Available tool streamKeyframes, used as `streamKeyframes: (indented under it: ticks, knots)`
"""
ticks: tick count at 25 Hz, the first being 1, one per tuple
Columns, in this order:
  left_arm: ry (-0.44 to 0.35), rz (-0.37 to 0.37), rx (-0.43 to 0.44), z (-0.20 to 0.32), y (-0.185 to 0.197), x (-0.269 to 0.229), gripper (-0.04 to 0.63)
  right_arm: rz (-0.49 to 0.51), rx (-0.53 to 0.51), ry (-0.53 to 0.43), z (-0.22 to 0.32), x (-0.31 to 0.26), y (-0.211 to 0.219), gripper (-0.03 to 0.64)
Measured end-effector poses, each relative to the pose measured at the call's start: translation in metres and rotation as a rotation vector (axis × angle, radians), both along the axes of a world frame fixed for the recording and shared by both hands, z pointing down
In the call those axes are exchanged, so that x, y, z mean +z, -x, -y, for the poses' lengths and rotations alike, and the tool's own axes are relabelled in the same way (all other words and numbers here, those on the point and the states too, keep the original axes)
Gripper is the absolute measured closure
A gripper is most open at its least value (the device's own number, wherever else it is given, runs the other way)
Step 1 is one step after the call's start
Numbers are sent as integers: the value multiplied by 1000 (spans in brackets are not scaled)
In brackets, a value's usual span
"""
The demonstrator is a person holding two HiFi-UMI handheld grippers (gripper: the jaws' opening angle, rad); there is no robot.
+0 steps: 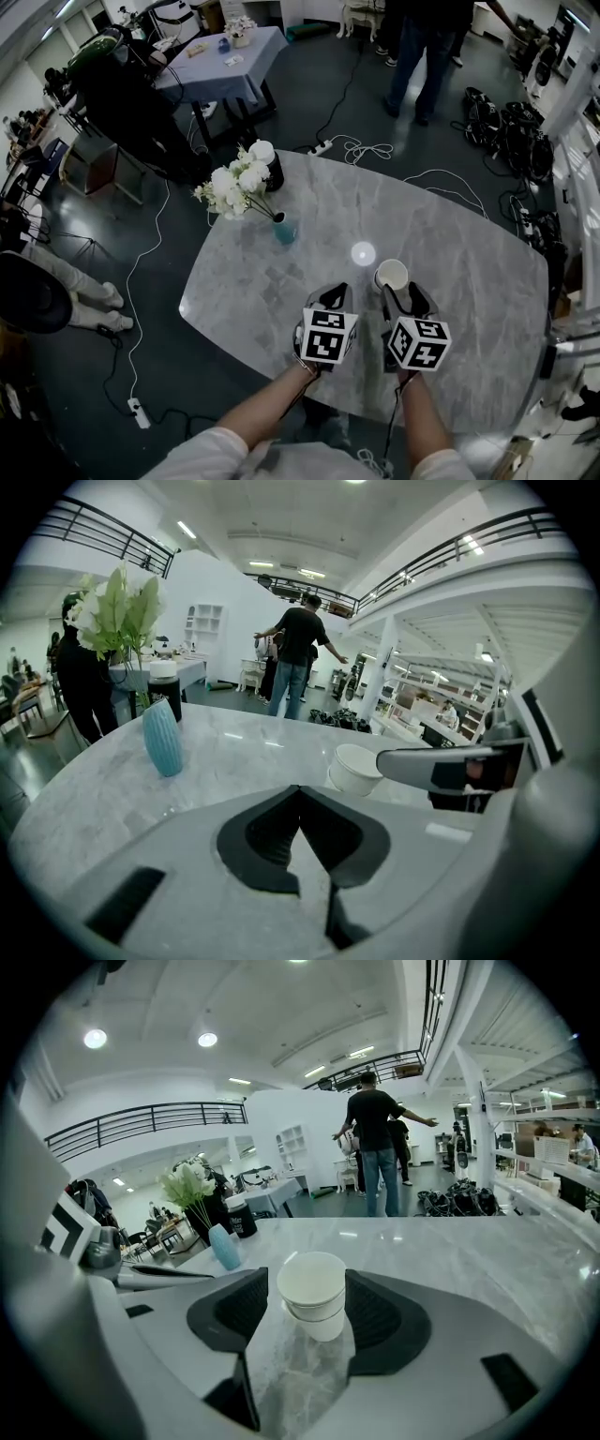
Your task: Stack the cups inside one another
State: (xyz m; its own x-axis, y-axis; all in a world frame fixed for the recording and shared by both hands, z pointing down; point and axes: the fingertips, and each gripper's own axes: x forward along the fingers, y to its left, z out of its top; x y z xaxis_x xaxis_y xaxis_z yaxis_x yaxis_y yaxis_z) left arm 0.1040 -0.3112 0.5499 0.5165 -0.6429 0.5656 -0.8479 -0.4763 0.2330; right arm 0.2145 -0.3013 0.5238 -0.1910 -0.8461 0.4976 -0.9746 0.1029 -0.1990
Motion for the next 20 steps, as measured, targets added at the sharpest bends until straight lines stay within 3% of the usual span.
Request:
streamKeyframes:
  ticks: [15, 20]
  knots:
    - [3, -4, -1, -24, 11, -8, 600, 2, 69, -18, -30, -15, -9, 408]
    - [-3, -34, -6, -41, 18, -18, 600, -5, 84, -32, -46, -22, -5, 444]
